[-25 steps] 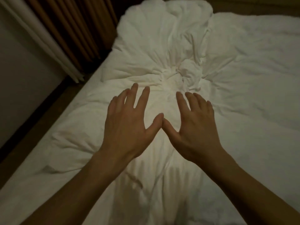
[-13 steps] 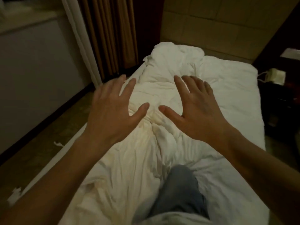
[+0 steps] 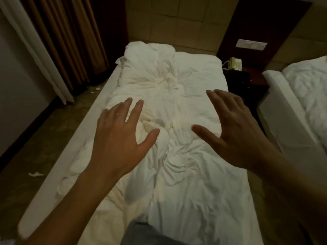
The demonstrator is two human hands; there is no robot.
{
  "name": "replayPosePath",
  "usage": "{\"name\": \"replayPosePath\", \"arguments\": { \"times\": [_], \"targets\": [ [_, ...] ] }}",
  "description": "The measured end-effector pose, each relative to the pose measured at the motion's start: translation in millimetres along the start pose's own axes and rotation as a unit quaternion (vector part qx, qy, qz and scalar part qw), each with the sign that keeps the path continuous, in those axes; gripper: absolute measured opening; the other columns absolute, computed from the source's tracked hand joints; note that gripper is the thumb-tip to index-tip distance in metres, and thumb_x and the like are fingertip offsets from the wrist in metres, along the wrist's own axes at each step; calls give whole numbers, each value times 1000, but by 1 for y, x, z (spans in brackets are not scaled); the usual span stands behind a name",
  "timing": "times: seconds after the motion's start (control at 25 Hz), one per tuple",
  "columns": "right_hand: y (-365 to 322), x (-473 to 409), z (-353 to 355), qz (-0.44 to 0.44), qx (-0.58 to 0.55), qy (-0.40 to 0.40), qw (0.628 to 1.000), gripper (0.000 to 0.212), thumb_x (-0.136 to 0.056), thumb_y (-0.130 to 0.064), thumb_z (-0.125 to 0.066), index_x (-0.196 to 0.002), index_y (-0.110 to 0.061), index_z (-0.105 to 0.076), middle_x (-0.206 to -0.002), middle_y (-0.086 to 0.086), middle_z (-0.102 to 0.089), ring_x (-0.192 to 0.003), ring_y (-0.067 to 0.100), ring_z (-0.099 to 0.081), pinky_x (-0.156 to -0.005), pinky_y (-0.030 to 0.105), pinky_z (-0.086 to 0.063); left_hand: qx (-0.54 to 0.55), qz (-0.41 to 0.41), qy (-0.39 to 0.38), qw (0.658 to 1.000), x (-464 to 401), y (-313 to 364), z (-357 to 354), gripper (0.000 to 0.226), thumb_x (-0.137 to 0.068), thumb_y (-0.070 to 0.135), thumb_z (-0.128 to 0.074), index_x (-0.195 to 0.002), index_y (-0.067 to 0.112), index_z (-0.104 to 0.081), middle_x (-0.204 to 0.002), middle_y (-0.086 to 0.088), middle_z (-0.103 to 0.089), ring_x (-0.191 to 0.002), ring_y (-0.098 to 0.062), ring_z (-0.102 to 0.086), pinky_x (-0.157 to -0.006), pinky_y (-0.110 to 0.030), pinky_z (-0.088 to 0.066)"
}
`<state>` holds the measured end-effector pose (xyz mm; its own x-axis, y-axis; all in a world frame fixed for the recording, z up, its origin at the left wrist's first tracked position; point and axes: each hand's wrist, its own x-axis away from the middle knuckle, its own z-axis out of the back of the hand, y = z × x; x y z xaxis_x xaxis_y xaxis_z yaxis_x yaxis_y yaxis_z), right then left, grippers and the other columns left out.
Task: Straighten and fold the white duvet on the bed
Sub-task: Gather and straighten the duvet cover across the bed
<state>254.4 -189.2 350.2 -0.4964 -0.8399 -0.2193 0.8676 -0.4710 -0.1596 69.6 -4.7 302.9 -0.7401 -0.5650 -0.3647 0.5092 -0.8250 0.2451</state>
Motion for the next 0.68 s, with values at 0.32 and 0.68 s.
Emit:
{"name": "replayPosePath", "arguments": {
  "times": [0.32, 0.68],
  "targets": [
    [-4, 104, -21, 28, -30, -19, 999, 98, -89, -82, -28, -160, -16, -18, -163, 9, -26, -150, 27, -21, -121, 45, -24, 10, 51, -18, 999, 102, 63, 4, 84, -88, 76, -23, -153, 23, -31, -156, -8, -36, -139, -30, -36, -116, -54, -25],
    [72, 273, 27, -61, -37, -39, 997, 100, -85, -84, -19, -161, -20, -8, -168, 7, -12, -154, 27, -10, -125, 51, -13, 22, 46, -54, 997, 202, 217, -6, 89, -88, 79, -15, -155, 22, -24, -158, -14, -30, -141, -34, -33, -115, -59, -25]
  ]
}}
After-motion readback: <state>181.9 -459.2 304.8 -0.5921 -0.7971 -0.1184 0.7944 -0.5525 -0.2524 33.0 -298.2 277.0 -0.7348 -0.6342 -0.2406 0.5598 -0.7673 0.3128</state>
